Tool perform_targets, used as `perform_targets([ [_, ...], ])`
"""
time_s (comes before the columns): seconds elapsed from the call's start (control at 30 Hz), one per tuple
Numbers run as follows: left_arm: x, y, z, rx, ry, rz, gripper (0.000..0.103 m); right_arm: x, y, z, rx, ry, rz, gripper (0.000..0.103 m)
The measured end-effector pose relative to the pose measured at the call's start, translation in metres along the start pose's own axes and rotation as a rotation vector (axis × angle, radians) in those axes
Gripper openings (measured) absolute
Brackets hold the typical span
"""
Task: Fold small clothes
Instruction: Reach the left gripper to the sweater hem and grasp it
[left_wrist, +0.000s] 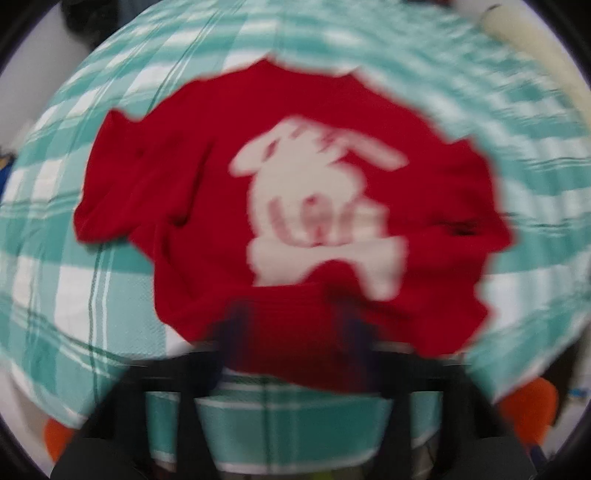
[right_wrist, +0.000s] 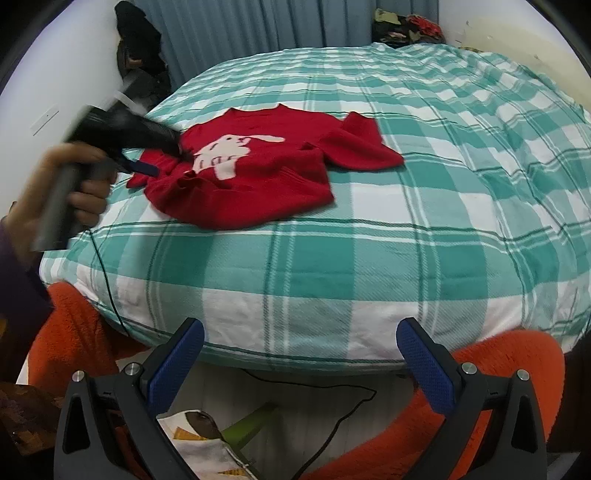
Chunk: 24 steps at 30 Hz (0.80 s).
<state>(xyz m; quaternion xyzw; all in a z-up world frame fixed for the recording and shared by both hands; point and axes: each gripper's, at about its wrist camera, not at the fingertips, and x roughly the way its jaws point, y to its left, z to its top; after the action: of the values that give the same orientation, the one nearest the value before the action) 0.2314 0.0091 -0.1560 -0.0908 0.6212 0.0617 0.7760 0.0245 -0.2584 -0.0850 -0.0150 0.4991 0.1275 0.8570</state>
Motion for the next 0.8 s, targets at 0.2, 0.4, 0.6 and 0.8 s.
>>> perform_targets([
  [0.2,-0.035,0.06,-0.069,-0.103,-0.102,-0.119,0.0,-0.001,-0.025,-0.008,0.058,-0.001,-0.033,0.103],
  [0.4,-0.039,0.122,-0.159,-0.094,-0.043,-0.065,0.0,0.024,-0.031,-0.003,0.063,0.043,-0.02,0.103],
  [0.6,-0.045,0.154,-0.168,-0.243,-0.118,-0.187,0.047,0.03,-0.012,0.033,-0.021,-0.022,0.004,0.103],
  [0.8,-0.047,0.15,-0.129,-0.281,-0.209,-0.312,0.075,0.023,0.006,0.046,-0.024,-0.061,0.048,0.103],
])
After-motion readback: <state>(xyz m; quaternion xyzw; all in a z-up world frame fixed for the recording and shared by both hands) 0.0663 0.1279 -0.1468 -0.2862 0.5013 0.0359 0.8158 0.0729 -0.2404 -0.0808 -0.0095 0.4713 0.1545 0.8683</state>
